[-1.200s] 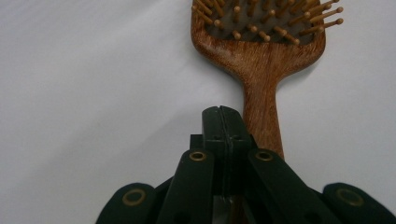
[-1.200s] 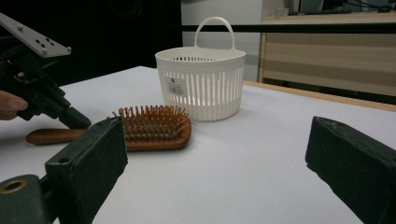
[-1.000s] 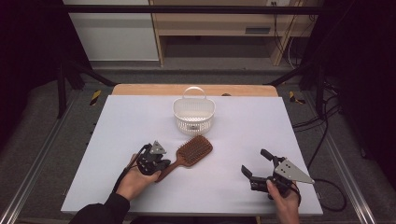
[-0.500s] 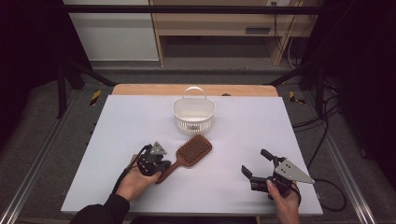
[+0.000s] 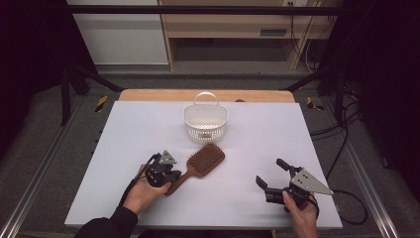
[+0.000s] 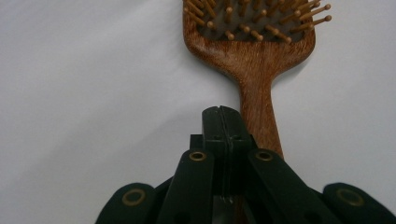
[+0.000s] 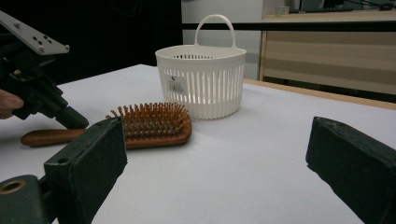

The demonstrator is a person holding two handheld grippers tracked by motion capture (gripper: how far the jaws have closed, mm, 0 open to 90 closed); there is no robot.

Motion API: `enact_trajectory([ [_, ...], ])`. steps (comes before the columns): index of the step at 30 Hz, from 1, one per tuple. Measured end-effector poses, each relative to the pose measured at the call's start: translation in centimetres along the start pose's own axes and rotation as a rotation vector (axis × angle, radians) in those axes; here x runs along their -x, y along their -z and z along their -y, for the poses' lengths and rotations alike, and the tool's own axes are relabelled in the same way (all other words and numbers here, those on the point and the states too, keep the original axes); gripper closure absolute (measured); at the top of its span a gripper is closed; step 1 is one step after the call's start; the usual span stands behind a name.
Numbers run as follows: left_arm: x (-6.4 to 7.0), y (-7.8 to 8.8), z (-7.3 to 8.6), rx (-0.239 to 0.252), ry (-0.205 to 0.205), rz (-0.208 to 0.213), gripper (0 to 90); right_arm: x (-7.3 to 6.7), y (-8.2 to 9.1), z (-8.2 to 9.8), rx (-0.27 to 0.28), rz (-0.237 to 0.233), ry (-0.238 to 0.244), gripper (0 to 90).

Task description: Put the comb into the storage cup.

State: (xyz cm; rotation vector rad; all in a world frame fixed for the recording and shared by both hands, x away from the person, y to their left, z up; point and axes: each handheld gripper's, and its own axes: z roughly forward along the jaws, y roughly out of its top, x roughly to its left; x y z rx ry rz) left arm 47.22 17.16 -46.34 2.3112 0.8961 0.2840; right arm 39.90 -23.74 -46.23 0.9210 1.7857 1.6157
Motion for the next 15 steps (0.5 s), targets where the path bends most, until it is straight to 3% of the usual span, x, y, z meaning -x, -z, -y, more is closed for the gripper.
enact_trajectory([
  [7,0.0,1.4,-0.6,0.029,0.009,-0.032,84.7,0.0,0.0,0.0,-0.002,0.000,0.000,5.5],
  [15,0.7,2.1,-1.2,0.073,0.017,-0.053,57.7,0.0,0.0,0.0,-0.004,-0.001,0.000,5.5],
])
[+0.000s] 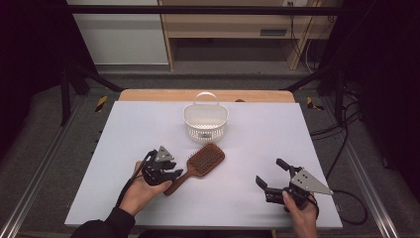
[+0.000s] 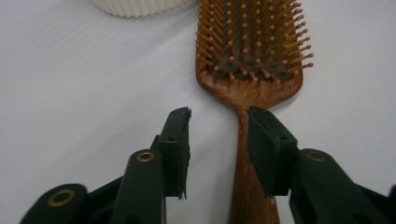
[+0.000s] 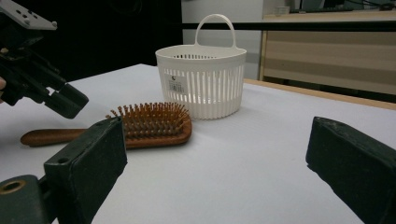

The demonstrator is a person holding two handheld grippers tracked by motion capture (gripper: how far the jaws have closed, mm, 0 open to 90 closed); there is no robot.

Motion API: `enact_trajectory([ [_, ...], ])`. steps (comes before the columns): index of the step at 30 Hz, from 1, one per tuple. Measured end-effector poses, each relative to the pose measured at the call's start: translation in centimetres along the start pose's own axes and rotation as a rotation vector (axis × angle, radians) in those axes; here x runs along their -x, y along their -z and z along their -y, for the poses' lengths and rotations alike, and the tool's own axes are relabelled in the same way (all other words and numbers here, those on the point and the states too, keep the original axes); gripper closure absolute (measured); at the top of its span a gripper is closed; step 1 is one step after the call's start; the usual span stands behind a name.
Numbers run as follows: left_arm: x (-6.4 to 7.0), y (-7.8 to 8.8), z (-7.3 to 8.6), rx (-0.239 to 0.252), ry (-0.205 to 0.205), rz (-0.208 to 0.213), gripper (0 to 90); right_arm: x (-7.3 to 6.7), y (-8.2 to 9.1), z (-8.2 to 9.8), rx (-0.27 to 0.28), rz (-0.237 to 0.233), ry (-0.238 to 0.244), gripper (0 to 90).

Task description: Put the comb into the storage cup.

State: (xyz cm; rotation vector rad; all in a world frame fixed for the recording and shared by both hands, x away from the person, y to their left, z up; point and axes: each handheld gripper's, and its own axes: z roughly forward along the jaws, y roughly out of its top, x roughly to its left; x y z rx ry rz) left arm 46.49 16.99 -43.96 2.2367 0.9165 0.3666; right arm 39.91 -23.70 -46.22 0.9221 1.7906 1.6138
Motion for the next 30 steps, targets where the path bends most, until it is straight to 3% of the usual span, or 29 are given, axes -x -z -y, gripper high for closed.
enact_trajectory([
  [1,0.1,0.0,-0.1,0.003,0.001,0.001,49.6,0.0,0.0,0.0,0.001,0.000,0.003,5.5],
  [5,0.7,0.0,-0.5,0.000,-0.006,-0.001,40.5,0.0,0.0,0.0,-0.001,0.000,0.001,5.5],
  [10,1.2,-0.4,-1.0,-0.019,0.010,0.002,14.8,0.0,0.0,0.0,0.000,0.000,-0.001,5.5],
  [13,1.4,-0.8,-1.2,-0.037,-0.001,0.006,5.0,0.0,0.0,0.0,-0.002,-0.001,0.000,5.4],
  [22,1.8,-2.2,-1.5,-0.114,-0.035,0.013,4.5,0.1,-0.1,0.1,-0.006,-0.002,0.001,5.4],
  [30,1.9,-3.1,-1.9,-0.168,-0.042,0.015,5.4,0.1,0.0,0.0,-0.005,-0.002,0.002,5.4],
])
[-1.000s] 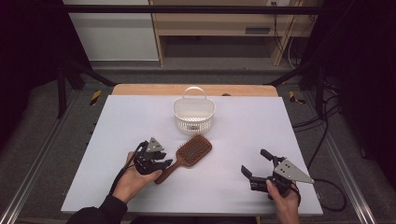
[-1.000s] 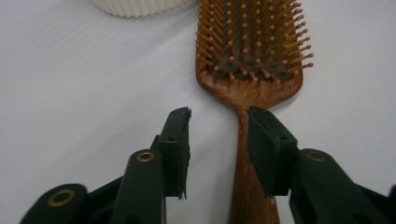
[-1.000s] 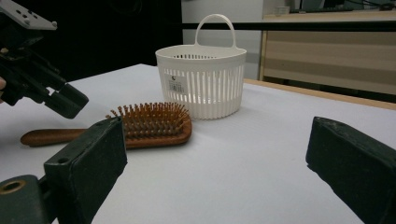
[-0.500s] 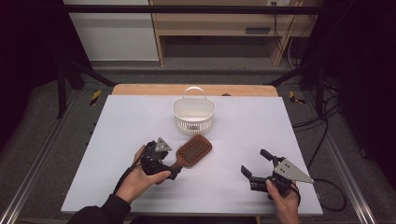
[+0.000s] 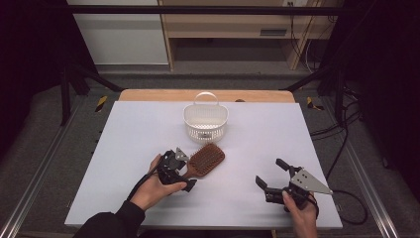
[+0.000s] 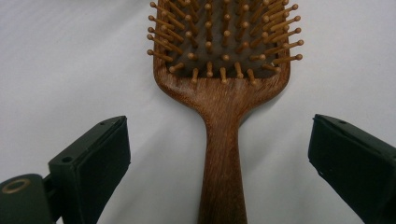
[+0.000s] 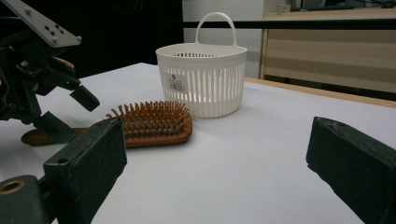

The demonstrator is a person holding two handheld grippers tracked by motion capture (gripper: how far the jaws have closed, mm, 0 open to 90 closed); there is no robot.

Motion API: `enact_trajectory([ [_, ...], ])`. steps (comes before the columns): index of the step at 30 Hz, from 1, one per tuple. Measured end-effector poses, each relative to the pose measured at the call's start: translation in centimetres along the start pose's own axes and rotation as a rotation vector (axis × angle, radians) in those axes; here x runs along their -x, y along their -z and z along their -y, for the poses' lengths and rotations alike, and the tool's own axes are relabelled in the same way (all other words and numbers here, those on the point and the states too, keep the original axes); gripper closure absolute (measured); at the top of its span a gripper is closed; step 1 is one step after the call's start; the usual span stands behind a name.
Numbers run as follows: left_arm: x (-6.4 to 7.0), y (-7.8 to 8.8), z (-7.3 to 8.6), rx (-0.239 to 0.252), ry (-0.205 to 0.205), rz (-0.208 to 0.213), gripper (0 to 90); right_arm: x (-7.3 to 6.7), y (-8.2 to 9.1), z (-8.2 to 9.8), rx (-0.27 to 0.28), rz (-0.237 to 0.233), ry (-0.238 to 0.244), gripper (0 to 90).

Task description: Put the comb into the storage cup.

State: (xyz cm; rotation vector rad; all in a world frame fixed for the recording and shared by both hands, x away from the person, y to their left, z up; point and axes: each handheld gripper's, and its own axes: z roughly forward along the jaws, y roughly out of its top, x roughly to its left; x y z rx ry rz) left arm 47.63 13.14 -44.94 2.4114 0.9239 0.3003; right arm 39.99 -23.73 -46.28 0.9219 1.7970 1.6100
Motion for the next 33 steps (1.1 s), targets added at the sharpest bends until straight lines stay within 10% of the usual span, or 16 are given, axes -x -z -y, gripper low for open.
enact_trajectory([
  [21,-0.22,-0.50,-0.67,-0.086,-0.016,0.019,8.3,0.01,-0.02,0.02,0.001,-0.002,-0.003,5.4],
  [33,-0.58,-0.90,-0.86,-0.139,0.006,0.039,36.8,-0.01,-0.02,0.02,0.000,-0.003,-0.004,5.4],
])
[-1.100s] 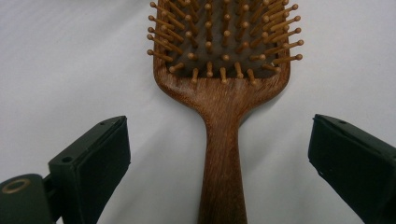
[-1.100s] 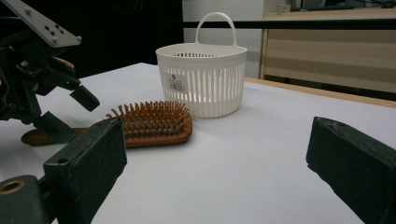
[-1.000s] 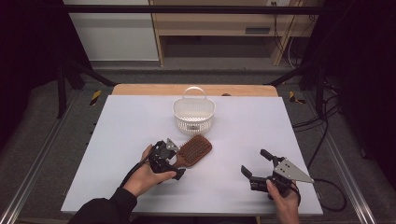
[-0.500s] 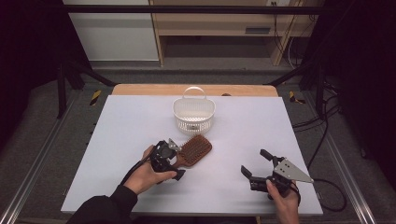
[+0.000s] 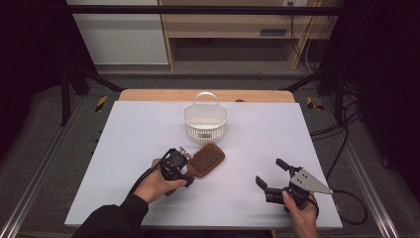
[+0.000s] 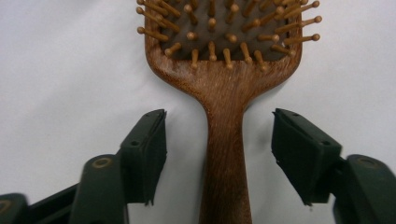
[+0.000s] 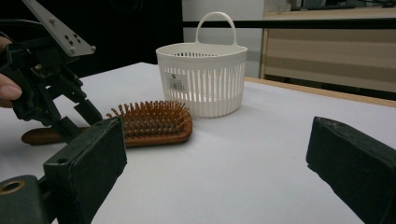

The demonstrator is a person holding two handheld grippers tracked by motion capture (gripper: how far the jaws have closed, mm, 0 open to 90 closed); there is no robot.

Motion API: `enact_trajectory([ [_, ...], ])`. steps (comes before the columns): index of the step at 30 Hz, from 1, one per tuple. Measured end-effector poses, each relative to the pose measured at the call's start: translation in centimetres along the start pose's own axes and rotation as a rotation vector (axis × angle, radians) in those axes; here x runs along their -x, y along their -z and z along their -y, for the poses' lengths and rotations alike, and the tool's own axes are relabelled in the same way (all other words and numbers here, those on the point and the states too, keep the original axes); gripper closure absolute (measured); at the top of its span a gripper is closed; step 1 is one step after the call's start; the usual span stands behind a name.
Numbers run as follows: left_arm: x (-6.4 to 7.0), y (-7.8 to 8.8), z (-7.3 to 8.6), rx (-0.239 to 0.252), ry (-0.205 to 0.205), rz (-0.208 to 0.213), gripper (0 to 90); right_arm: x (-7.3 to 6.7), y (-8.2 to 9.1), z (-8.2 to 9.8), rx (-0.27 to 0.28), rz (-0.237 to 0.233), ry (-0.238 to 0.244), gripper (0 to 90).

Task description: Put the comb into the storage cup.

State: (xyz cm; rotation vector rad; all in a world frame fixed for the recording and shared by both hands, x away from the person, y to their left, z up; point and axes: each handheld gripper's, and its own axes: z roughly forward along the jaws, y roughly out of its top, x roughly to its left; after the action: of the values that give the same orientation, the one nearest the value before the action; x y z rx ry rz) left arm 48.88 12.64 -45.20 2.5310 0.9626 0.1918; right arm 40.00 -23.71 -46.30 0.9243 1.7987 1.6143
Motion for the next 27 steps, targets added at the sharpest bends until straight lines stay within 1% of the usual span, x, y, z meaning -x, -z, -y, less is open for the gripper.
enact_trajectory([
  [3,0.01,-0.13,-0.03,-0.014,-0.006,-0.002,40.9,-0.02,-0.03,0.00,-0.003,-0.002,0.002,5.4],
  [9,0.09,-0.07,-0.16,-0.020,-0.009,-0.005,47.7,-0.04,-0.03,0.01,-0.004,-0.002,0.004,5.4],
  [13,0.23,-0.02,-0.23,-0.028,-0.020,-0.005,53.1,-0.04,-0.05,0.01,-0.005,-0.001,0.004,5.4],
  [16,0.41,-0.04,-0.25,-0.031,-0.039,-0.014,58.4,-0.06,-0.07,0.01,-0.004,-0.001,0.004,5.4],
  [21,0.40,-0.08,-0.29,-0.028,-0.045,-0.012,64.2,-0.05,-0.10,0.01,-0.005,-0.001,0.007,5.4],
  [24,0.09,-0.07,-0.21,-0.023,-0.050,-0.002,69.0,-0.08,-0.10,0.01,-0.006,-0.002,0.006,5.4],
  [27,-0.23,-0.07,-0.09,-0.015,-0.044,0.015,71.2,-0.10,-0.11,0.02,-0.007,-0.005,0.006,5.4],
])
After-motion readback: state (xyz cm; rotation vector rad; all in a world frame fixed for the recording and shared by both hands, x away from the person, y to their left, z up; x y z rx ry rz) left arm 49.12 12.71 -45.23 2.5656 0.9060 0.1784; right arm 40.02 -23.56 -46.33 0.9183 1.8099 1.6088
